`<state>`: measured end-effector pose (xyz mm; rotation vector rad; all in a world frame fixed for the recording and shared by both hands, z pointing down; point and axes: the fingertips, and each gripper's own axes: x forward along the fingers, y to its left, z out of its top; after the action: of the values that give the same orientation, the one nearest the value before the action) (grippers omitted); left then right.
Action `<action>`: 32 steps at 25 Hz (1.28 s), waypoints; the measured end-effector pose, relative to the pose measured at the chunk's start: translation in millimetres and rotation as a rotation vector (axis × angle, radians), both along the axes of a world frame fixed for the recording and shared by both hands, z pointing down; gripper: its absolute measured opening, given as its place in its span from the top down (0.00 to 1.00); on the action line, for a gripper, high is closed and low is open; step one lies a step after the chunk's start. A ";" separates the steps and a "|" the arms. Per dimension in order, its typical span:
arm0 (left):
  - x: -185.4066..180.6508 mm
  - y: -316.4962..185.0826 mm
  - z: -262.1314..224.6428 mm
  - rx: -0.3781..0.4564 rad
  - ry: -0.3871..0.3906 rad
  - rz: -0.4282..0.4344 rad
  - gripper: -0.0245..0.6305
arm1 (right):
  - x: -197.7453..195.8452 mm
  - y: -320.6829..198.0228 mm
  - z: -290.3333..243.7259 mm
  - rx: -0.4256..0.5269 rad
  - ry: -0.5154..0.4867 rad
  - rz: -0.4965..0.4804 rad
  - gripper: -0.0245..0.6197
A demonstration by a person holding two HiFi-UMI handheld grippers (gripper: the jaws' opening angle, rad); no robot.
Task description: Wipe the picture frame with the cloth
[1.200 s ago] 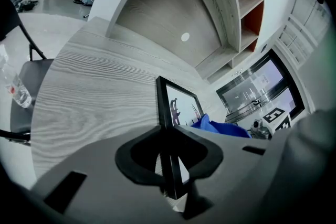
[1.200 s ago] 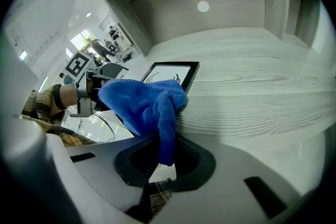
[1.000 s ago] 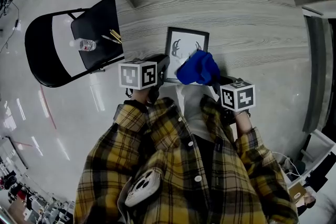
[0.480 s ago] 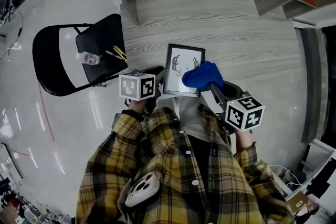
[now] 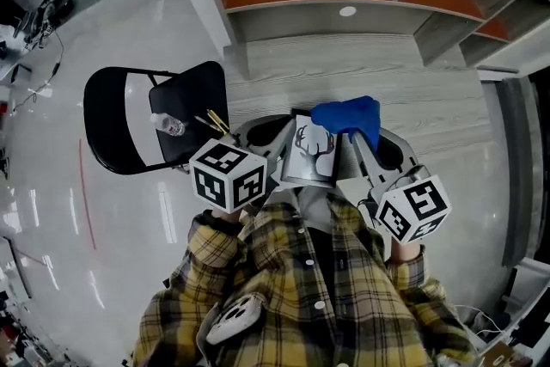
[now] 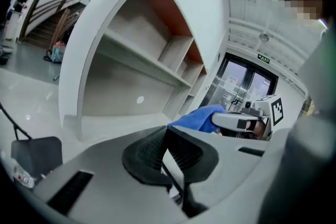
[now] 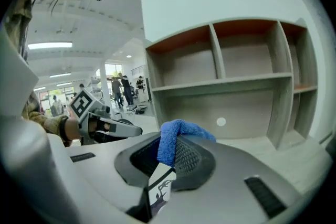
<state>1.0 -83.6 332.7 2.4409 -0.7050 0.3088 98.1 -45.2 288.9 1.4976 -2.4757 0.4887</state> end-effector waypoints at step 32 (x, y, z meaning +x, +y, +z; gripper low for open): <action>-7.1 15.9 -124.3 0.290 0.092 -0.067 0.96 | -35.3 -2.5 -98.4 0.274 0.022 -0.080 0.90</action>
<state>-6.1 -67.7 208.4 2.6753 -0.8382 0.0698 62.8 -47.7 190.6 1.4771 -2.6585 0.1210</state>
